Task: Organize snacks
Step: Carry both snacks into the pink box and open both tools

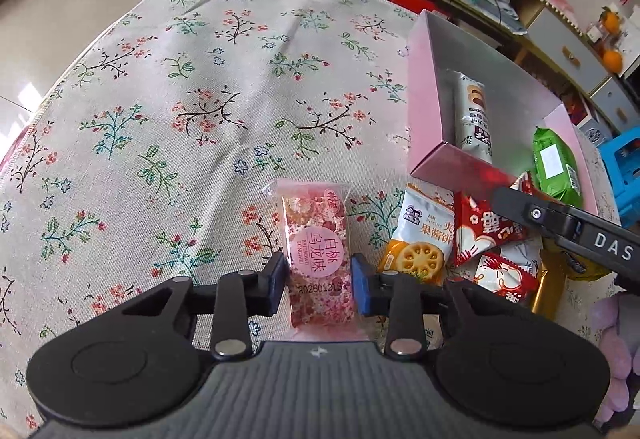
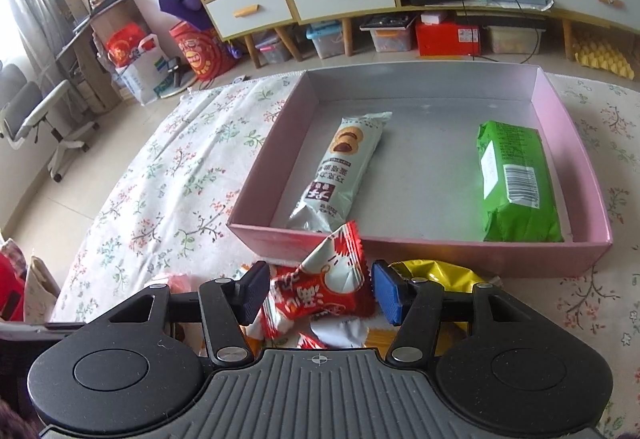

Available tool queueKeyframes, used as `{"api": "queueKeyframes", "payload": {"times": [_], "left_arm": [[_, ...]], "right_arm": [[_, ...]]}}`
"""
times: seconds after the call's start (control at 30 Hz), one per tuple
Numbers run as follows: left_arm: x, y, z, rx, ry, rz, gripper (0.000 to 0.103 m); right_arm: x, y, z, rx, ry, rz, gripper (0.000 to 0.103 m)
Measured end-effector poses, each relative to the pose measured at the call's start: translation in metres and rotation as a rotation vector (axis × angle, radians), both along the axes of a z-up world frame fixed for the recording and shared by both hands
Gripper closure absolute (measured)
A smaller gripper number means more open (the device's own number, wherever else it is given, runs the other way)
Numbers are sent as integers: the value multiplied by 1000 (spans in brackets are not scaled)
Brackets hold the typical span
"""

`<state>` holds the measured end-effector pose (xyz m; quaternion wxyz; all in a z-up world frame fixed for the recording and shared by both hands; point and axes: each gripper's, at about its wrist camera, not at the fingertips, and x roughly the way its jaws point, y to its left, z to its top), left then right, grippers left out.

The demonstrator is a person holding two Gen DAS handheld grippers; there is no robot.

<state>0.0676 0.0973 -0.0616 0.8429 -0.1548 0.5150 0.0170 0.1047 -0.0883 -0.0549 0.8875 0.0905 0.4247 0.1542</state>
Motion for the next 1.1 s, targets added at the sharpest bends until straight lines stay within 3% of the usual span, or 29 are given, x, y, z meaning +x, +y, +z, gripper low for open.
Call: {"api": "queueKeyframes", "payload": {"times": [0.13, 0.23, 0.67, 1.1], "left_arm": [[1, -1, 1, -26, 4, -6, 72], [1, -1, 4, -44, 3, -13, 73], [0, -4, 31, -68, -54, -23, 73], [25, -45, 69, -128, -158, -80, 73]], "right_arm": [[3, 2, -7, -4, 13, -7, 72], [3, -2, -6, 14, 24, -16, 79], [-7, -21, 27, 119, 5, -58, 84], [5, -91, 54, 231, -54, -258, 84]]}}
